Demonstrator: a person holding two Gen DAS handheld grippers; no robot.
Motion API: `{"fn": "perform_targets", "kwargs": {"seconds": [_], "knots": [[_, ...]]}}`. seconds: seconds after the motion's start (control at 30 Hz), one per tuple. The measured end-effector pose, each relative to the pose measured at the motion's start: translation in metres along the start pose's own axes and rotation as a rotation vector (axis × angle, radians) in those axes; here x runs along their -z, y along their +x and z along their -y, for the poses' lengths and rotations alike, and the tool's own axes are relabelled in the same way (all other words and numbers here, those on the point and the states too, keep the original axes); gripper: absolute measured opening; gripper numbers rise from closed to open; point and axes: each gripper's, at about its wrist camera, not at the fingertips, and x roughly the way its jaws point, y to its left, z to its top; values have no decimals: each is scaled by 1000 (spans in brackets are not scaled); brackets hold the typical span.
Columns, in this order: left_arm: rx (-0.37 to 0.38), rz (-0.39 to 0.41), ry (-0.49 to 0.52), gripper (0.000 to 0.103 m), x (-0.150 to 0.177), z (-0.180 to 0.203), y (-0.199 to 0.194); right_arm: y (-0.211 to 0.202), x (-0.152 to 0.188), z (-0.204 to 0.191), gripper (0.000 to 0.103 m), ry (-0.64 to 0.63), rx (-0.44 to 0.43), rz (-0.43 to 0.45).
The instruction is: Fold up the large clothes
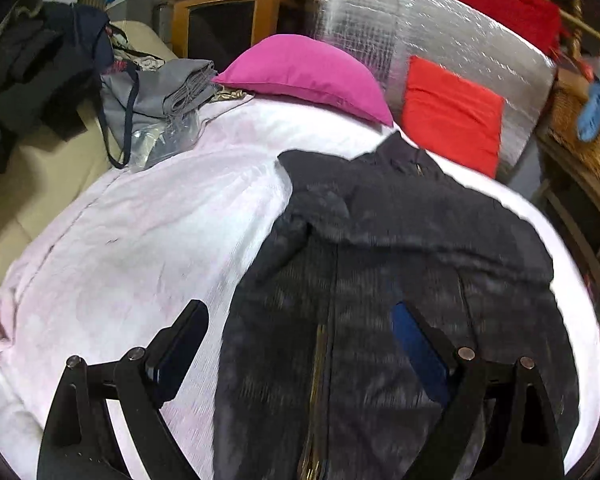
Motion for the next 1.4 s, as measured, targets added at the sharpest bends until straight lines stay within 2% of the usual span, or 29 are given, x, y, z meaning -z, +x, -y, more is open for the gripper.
{"fn": "perform_targets", "kwargs": {"seconds": [0.07,0.23,0.43,0.83,1.4], "knots": [[-15,-16,23,93,11,2,-10,-12,14,8,93,24,11,4],[-28,-21,3,93,28,1,-29,-33,50,28,93,92,25,-8],[-27,-13,9,93,38,5,-51,-59,72,33,93,121,24,18],[-14,-22,15,93,54,11,-64,-84,88,34,94,141,21,46],[-17,-70,-1,93,67,0,-50,-83,100,38,94,154,47,21]]}}
